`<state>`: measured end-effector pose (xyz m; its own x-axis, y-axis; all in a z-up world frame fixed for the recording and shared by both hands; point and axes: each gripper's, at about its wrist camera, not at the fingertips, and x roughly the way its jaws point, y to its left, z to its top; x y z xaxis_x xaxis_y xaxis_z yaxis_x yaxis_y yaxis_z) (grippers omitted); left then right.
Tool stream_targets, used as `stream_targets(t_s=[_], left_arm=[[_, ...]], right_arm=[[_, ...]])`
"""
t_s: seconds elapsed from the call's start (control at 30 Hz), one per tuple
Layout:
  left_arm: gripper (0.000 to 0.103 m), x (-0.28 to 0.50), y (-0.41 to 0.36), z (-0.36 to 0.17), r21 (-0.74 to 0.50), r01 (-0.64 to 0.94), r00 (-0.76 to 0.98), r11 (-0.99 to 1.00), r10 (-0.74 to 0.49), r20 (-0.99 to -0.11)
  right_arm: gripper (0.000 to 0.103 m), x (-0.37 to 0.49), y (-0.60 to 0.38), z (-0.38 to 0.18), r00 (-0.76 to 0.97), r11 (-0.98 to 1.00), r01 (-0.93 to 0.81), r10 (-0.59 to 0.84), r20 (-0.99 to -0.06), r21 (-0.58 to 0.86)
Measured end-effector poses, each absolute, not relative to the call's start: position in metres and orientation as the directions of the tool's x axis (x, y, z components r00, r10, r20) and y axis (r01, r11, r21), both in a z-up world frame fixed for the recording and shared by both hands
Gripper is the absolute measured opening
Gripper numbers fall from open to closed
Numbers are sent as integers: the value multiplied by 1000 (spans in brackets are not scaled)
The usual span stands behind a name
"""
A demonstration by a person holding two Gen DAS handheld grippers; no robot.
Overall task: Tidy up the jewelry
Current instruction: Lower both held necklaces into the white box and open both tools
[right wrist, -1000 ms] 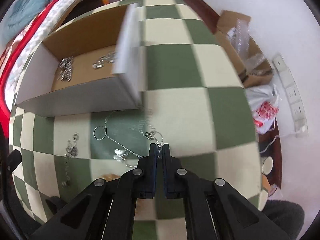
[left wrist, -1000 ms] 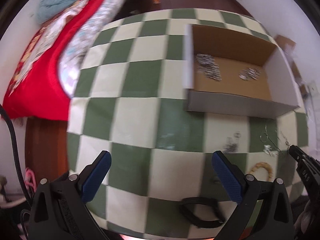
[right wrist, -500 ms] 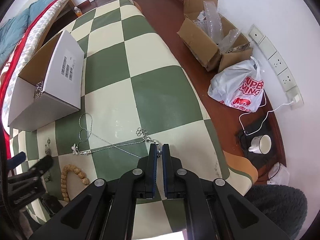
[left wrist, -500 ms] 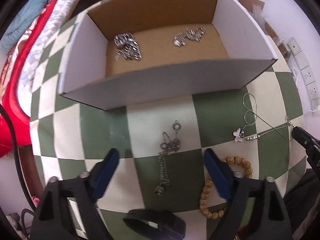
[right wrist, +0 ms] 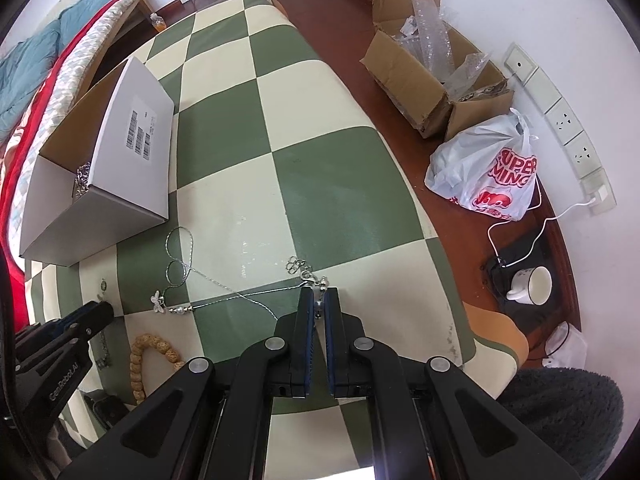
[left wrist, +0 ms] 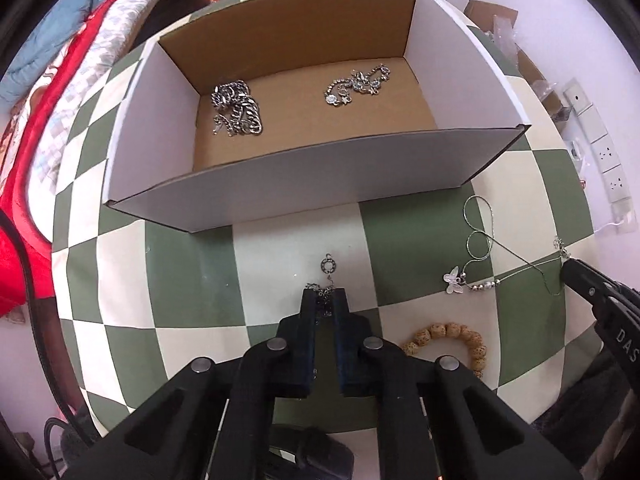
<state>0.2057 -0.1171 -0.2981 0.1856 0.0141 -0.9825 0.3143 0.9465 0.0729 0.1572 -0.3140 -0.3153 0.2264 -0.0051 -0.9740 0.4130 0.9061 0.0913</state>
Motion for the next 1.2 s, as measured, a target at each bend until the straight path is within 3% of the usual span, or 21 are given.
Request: stream_targets(t_s=[0.17, 0.5, 1.2], left_arm=[[3, 202, -103, -278, 16, 282, 189, 959, -39, -981], [3, 200, -62, -185, -113, 237, 265, 965, -176, -948], [3, 195, -55, -89, -138, 278, 401, 951, -245, -883]], right_arm=[[5, 155, -308, -308, 241, 909, 401, 14, -971, 112], [5, 151, -296, -250, 346, 911, 346, 100, -933, 226], [5, 156, -264, -122, 489, 936, 184, 178, -854, 300]])
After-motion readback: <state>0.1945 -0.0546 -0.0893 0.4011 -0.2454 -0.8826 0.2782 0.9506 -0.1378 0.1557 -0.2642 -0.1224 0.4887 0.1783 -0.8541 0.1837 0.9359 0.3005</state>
